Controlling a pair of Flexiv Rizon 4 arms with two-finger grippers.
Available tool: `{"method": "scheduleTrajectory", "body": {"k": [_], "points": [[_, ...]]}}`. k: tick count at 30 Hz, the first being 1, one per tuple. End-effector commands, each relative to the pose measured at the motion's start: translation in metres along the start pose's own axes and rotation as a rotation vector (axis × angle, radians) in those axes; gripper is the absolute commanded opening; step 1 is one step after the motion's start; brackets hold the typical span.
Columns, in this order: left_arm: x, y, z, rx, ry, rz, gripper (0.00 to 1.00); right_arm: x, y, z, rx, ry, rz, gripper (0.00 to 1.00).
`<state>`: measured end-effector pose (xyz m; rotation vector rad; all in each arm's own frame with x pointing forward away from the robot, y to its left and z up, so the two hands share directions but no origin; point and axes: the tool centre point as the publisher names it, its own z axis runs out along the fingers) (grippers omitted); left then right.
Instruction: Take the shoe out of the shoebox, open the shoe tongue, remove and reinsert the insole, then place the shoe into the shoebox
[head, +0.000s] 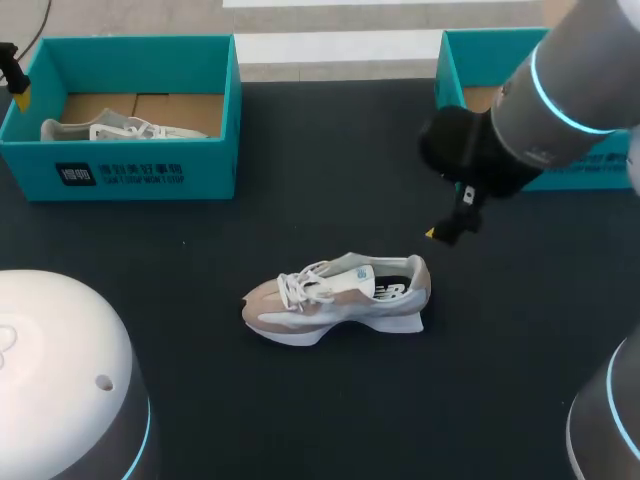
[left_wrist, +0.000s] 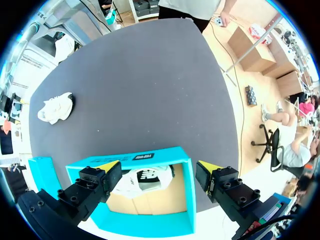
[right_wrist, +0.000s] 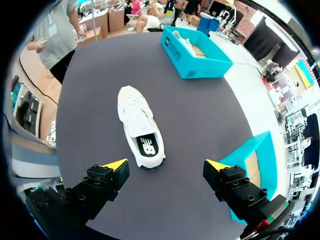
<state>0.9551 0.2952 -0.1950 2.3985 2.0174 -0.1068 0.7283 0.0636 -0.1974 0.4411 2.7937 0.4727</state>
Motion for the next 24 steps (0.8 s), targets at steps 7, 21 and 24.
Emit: {"method": "scheduleTrajectory", "body": {"k": [7,21,24], "points": [[-0.0005,-0.0015,-0.0001,-0.003,0.003,0.000,1.00,0.0024,-0.0054,0.0013,-0.083,-0.005,0.000,1.00],[-0.0005,-0.0015,-0.0001,-0.003,0.003,0.000,1.00,0.0024,-0.0054,0.0013,-0.083,-0.005,0.000,1.00],[-0.0005,-0.0015,-0.0001,-0.003,0.003,0.000,1.00,0.0013,-0.0055,0.0000,-0.172,0.058,-0.044,1.00]]}}
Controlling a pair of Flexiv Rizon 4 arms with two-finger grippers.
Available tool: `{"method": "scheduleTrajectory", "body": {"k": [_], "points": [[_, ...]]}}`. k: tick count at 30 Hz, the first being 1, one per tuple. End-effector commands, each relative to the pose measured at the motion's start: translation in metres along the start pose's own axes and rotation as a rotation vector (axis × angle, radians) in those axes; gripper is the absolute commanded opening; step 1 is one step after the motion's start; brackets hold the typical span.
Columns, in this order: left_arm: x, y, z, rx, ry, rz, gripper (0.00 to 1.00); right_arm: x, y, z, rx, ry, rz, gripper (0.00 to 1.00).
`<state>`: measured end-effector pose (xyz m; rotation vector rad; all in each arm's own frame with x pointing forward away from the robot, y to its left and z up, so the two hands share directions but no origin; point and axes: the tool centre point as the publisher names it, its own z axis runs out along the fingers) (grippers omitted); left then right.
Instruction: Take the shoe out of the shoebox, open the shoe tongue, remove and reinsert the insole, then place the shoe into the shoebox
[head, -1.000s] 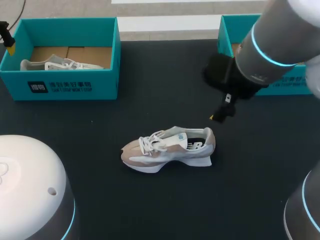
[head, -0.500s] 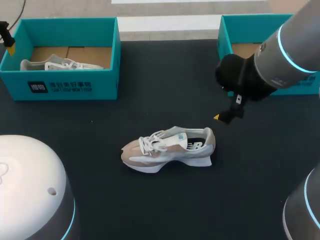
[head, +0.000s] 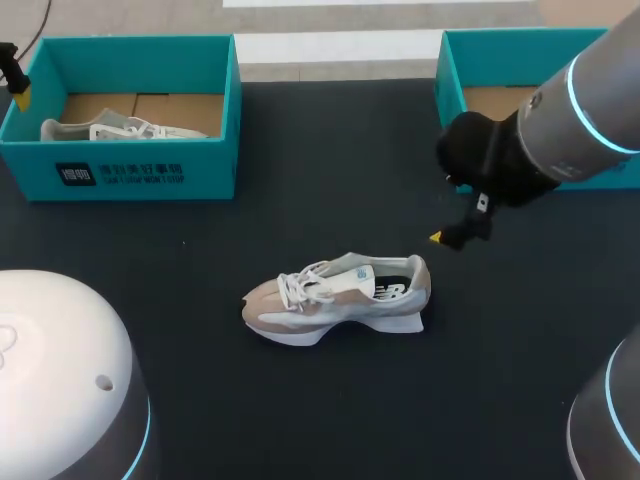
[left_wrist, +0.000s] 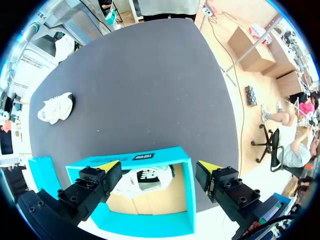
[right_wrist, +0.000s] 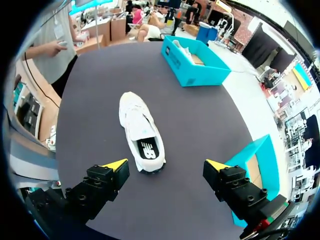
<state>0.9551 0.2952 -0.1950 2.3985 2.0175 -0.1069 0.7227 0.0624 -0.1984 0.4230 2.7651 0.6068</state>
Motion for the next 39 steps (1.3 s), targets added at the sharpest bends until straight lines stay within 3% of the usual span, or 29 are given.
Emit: {"method": "scheduleTrajectory", "body": {"k": [1,8,11,27,29,39], "points": [[-0.001,-0.002,0.000,-0.003,0.003,0.000,1.00,-0.004,-0.004,0.000,-0.102,0.081,-0.061,1.00],[-0.001,-0.002,0.000,-0.003,0.003,0.000,1.00,0.015,-0.017,-0.003,-0.165,0.331,-0.380,1.00],[-0.001,-0.002,0.000,-0.003,0.003,0.000,1.00,0.012,-0.025,-0.001,-0.086,0.253,-0.357,1.00],[-0.001,-0.002,0.000,-0.003,0.003,0.000,1.00,0.012,-0.025,-0.001,-0.086,0.253,-0.357,1.00],[-0.001,-0.002,0.000,-0.003,0.003,0.000,1.00,0.011,-0.032,0.005,-0.197,0.250,-0.336,1.00],[-0.001,-0.002,0.000,-0.003,0.003,0.000,1.00,0.009,-0.070,0.034,-0.325,0.327,-0.289,1.00]]}}
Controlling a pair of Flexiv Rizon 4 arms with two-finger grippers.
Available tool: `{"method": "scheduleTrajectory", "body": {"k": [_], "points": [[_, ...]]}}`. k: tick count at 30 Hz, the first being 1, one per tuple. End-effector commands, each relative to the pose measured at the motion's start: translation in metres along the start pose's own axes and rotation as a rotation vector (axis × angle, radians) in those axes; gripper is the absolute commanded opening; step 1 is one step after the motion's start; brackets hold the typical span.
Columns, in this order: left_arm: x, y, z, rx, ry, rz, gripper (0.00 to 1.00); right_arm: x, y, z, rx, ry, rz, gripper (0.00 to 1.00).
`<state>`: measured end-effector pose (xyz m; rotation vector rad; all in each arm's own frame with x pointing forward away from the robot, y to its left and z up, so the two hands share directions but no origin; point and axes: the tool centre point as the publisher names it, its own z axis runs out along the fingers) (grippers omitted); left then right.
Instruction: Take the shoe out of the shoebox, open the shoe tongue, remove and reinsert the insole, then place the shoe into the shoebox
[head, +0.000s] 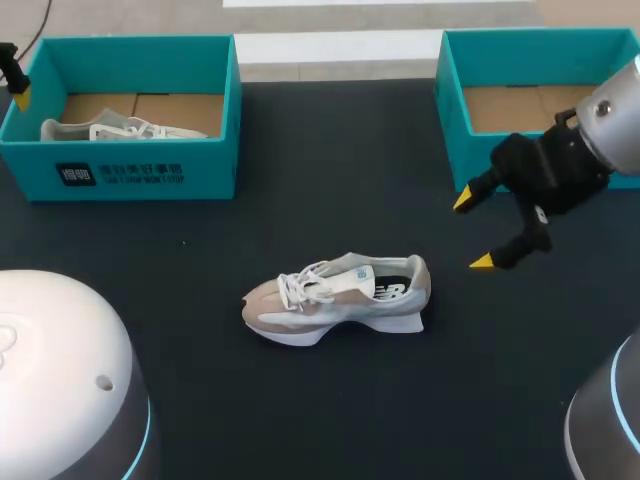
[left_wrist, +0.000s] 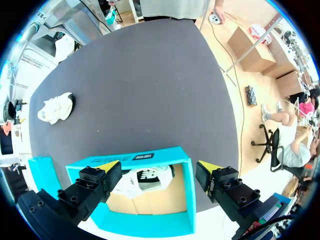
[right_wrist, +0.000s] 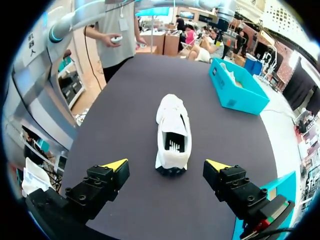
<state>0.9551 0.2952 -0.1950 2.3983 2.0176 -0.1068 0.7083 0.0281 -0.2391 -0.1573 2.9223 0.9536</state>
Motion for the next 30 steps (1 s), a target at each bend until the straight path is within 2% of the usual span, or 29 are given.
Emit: {"method": "scheduleTrajectory", "body": {"k": [1,5,7,10,12,15,17,25,28,30], "points": [[-0.001,-0.002,0.000,-0.003,0.003,0.000,1.00,0.001,-0.027,0.013,-0.124,-0.015,0.001,1.00],[-0.001,-0.002,0.000,-0.003,0.003,0.000,1.00,0.000,-0.042,0.025,-0.161,-0.031,-0.038,1.00],[-0.001,-0.002,0.000,-0.003,0.003,0.000,1.00,0.000,-0.049,0.035,-0.223,-0.041,-0.041,1.00],[-0.001,-0.002,0.000,-0.003,0.003,0.000,1.00,0.001,-0.063,0.049,-0.226,-0.028,-0.040,1.00],[-0.001,-0.002,0.000,-0.003,0.003,0.000,1.00,0.003,-0.072,0.059,-0.267,-0.027,-0.012,1.00],[-0.001,-0.002,0.000,-0.003,0.003,0.000,1.00,0.003,-0.082,0.072,-0.261,-0.001,0.014,1.00],[-0.001,-0.002,0.000,-0.003,0.003,0.000,1.00,0.003,-0.088,0.075,-0.281,-0.025,0.023,1.00],[-0.001,-0.002,0.000,-0.003,0.003,0.000,1.00,0.000,-0.107,0.077,-0.273,-0.025,0.060,1.00],[-0.001,-0.002,0.000,-0.003,0.003,0.000,1.00,-0.001,-0.116,0.075,-0.321,-0.047,0.104,1.00],[-0.001,-0.002,0.000,-0.003,0.003,0.000,1.00,-0.001,-0.116,0.075,-0.321,-0.047,0.104,1.00]]}}
